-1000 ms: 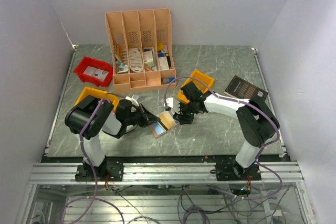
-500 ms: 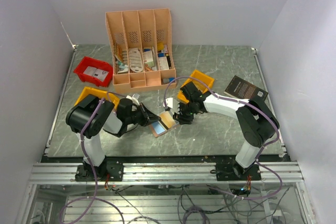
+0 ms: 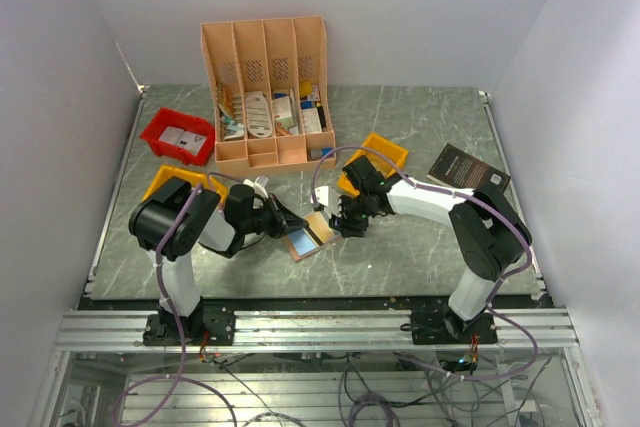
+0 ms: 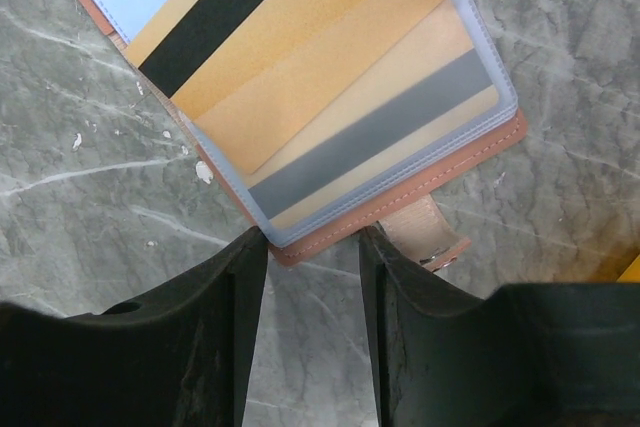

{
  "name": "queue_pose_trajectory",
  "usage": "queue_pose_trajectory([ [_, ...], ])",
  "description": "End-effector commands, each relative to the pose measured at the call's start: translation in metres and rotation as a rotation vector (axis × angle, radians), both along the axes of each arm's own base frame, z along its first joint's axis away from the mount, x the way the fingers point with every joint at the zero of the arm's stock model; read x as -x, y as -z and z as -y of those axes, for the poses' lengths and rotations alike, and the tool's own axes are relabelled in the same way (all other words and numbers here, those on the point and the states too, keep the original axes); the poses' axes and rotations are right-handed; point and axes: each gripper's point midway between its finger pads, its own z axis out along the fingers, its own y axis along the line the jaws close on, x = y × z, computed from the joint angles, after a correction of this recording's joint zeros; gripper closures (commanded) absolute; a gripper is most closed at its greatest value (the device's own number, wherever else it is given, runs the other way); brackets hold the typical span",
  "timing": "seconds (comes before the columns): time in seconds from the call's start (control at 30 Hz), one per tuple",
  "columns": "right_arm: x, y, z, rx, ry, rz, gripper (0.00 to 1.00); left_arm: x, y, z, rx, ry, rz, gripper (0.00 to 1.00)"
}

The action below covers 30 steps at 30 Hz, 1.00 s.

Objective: Put the credit cards into the card holder
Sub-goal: Adjust the card holder at the center of the board.

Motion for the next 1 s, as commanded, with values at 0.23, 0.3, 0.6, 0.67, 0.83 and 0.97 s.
queue_pose_trajectory([
  [0.23,0.01,-0.028,-0.008,-0.069,-0.09,0.033,0.53,0.008,0.027,-0.003,-0.057,0.006,-0.055,0.85],
  [0.3,0.019,-0.037,-0.013,-0.112,-0.135,0.015,0.53,0.007,0.028,-0.004,-0.064,0.007,-0.052,0.84],
  [0.6,0.052,-0.056,-0.071,-0.28,-0.249,-0.015,1.0,0.01,0.032,-0.004,-0.068,0.016,-0.061,0.83],
  [0.67,0.049,-0.054,-0.091,-0.28,-0.206,0.03,1.0,0.01,0.032,-0.004,-0.062,0.014,-0.059,0.83],
  [0.83,0.033,-0.036,-0.111,-0.219,-0.043,0.114,1.0,0.01,0.032,-0.004,-0.058,0.012,-0.058,0.82],
  [0.97,0.024,-0.022,-0.113,-0.172,0.025,0.159,1.0,0.011,0.033,-0.004,-0.061,0.014,-0.059,0.82],
])
